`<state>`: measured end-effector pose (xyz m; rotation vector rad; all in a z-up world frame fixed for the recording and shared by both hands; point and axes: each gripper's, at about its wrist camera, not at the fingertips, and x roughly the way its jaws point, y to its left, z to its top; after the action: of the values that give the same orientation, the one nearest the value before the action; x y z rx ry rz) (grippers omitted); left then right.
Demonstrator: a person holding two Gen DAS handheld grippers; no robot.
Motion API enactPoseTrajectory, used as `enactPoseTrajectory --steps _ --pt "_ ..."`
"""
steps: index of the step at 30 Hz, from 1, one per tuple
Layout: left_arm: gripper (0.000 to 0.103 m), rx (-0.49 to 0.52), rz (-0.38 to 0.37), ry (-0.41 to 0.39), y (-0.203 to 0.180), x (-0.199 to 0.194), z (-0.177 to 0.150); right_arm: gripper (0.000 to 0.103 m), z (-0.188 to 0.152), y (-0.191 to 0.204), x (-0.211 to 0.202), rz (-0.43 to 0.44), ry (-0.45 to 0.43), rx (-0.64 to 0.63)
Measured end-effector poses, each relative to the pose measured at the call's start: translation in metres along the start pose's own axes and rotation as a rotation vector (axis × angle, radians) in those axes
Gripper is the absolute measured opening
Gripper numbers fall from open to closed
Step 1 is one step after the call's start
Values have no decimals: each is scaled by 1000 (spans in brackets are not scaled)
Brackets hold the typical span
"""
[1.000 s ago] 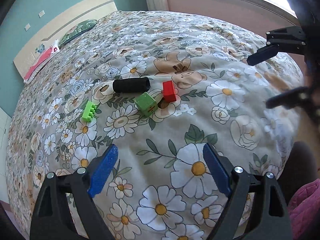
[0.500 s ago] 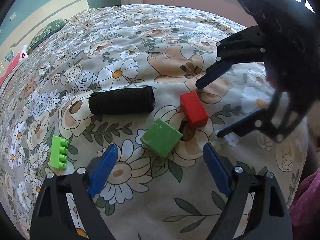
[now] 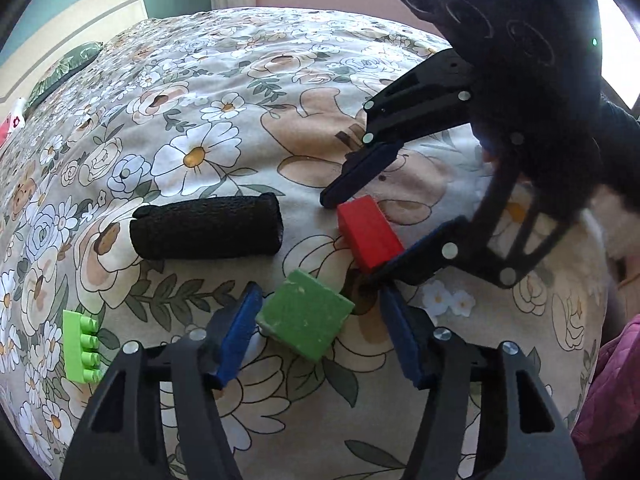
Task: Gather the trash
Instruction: 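Grasp the green block with the left tool while the right tool grasps the red block, then carry the green and red blocks with both tools over the wastebasket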
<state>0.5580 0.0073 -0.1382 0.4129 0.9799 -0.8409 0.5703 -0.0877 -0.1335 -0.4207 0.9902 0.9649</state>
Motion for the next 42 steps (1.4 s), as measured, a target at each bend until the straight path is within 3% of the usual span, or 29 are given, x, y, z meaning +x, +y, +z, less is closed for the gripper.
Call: enactPoseTrajectory --steps 2,4,13,20,24,31,42 --pt "50 -7 0 2 -1 1 1 40 0 2 0 -5 5 -6" --pt "43 -29 -16 -1 -1 0 -1 41 0 3 0 -13 0 3" --pt "42 -88 30 2 -11 -16 -10 40 -19 4 -23 -36 -21 61" --pt "42 -177 175 52 -37 -34 -16 40 -40 19 -64 -94 -43 91" --pt "42 -271 210 26 -57 -56 -16 40 -54 35 -91 -126 -47 112" --pt "42 -328 278 -38 -112 -111 -6 40 -64 83 -143 -175 -60 93" --pt "42 -325 395 -124 -198 -210 -9 41 -73 187 -243 -224 -148 -21"
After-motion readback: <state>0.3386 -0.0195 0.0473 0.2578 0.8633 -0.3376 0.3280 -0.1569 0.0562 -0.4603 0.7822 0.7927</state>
